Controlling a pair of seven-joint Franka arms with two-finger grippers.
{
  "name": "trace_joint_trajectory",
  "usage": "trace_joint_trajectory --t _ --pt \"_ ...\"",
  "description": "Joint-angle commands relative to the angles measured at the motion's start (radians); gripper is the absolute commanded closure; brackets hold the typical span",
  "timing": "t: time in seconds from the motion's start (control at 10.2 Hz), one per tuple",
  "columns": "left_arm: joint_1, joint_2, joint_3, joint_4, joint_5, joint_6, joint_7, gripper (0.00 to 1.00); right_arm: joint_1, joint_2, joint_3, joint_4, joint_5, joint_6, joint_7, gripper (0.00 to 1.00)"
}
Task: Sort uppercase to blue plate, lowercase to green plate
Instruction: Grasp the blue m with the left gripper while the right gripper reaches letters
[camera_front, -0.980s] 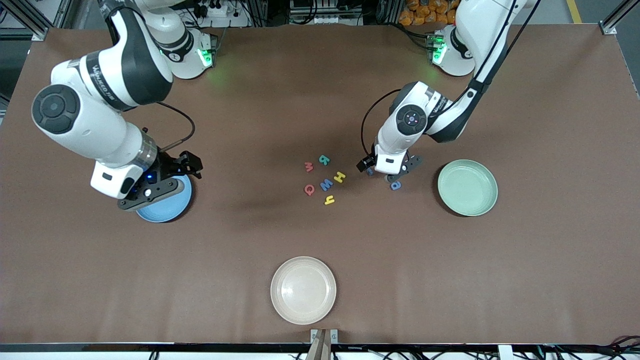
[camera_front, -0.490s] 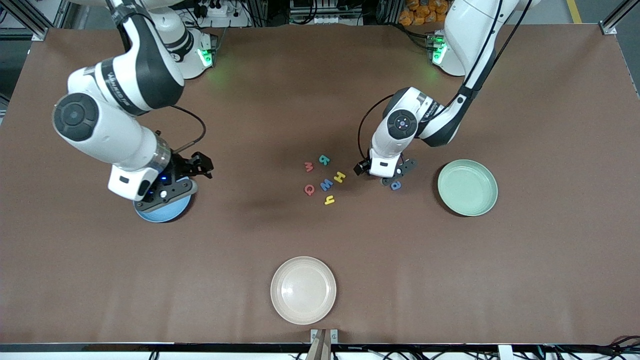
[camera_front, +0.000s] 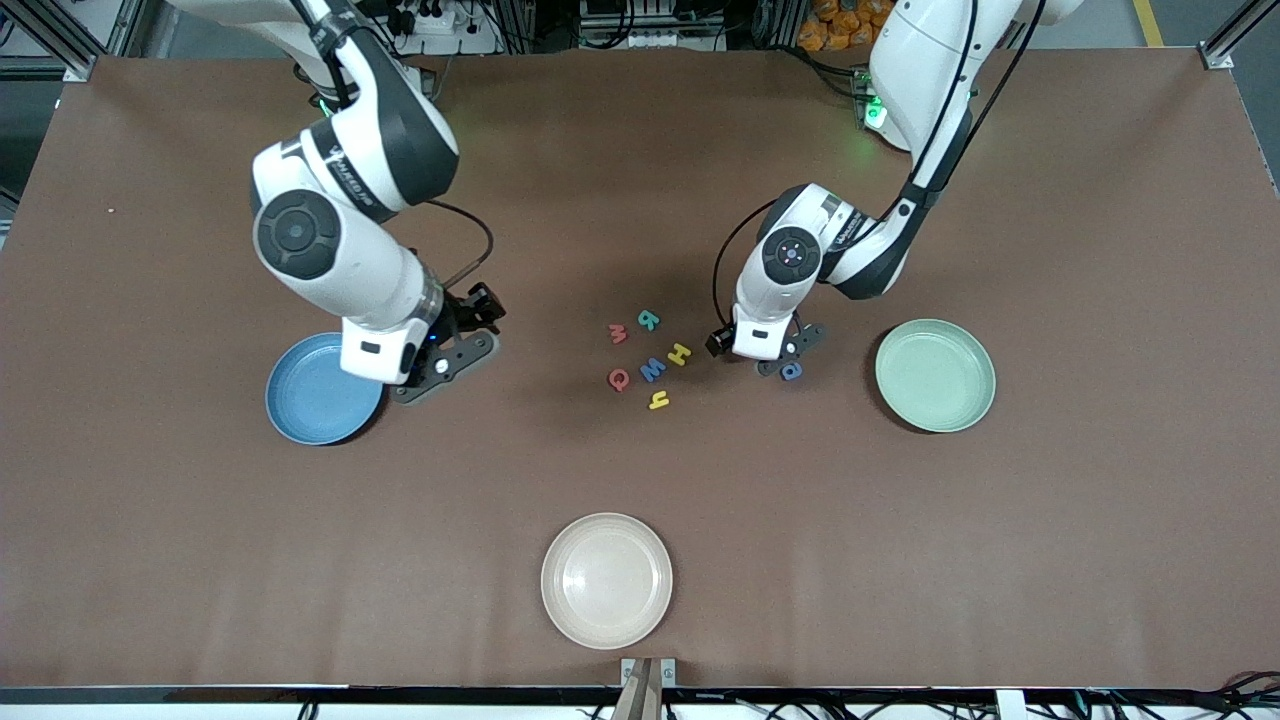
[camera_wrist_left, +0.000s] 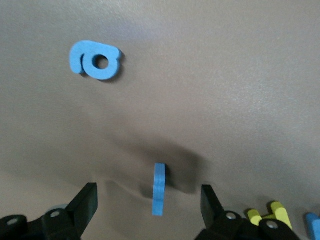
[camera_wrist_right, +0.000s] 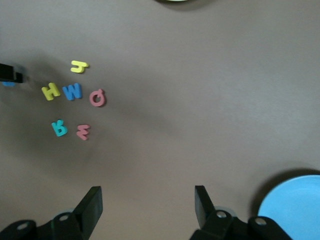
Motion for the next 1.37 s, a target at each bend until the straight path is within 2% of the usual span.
trace_joint_trajectory --t 0.0,0.29,0.39,0.59,0.78,0.88,1.08,1.27 --pt "-0.018 0.018 0.017 0.027 0.029 0.009 -0.033 0.22 -0.001 0.013 0.022 0.001 0.012 0.003 -0.019 0.31" --pt "-0.017 0.018 0.017 0.024 0.030 0.009 -0.033 0.44 0.023 0.030 0.055 0.002 0.012 0.009 -0.019 0.34" --pt "-0.018 0.018 0.017 0.024 0.030 0.009 -0.032 0.51 0.042 0.044 0.070 0.001 0.010 0.036 -0.012 0.31" --pt "-0.017 0.017 0.017 0.024 0.032 0.009 -0.030 0.57 0.094 0.066 0.075 0.001 0.004 0.079 -0.008 0.29" --pt "-0.017 0.013 0.017 0.022 0.033 0.009 -0.029 0.73 0.129 0.085 0.075 -0.019 0.002 0.140 0.008 0.27" --pt "-0.017 0.013 0.017 0.022 0.035 0.009 -0.027 0.81 0.141 0.111 0.075 -0.028 -0.008 0.192 0.051 0.25" --pt "-0.014 0.010 0.017 0.022 0.035 0.006 -0.027 0.85 0.166 0.174 0.075 -0.027 -0.056 0.261 0.167 0.21" --pt "-0.012 0.009 0.017 0.022 0.035 0.006 -0.027 0.99 0.183 0.225 0.075 -0.024 -0.063 0.332 0.273 0.18"
